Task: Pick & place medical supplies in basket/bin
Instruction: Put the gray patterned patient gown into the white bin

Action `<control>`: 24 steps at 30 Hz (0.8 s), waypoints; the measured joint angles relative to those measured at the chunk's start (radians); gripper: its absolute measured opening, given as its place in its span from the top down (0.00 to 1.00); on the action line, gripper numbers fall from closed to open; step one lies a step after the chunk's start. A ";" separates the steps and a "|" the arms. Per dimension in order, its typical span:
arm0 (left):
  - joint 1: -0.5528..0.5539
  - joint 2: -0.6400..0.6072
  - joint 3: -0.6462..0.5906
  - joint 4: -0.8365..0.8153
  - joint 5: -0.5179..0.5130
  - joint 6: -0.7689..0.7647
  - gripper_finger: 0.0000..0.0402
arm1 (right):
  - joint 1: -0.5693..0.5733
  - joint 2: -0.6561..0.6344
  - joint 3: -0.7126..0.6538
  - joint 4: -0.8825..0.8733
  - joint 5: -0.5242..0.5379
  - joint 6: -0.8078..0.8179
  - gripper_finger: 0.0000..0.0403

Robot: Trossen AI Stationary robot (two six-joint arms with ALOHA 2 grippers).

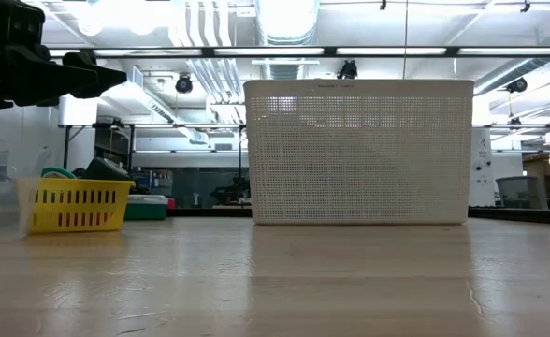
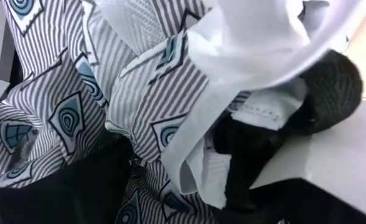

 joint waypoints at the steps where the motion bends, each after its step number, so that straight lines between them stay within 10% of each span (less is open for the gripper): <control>1: 0.000 0.000 0.000 0.000 0.000 0.000 0.23 | 0.000 0.000 -0.005 0.006 0.004 -0.001 0.16; 24: 0.000 0.000 0.000 0.000 0.000 0.000 0.23 | -0.002 0.003 -0.029 0.055 0.021 -0.008 0.28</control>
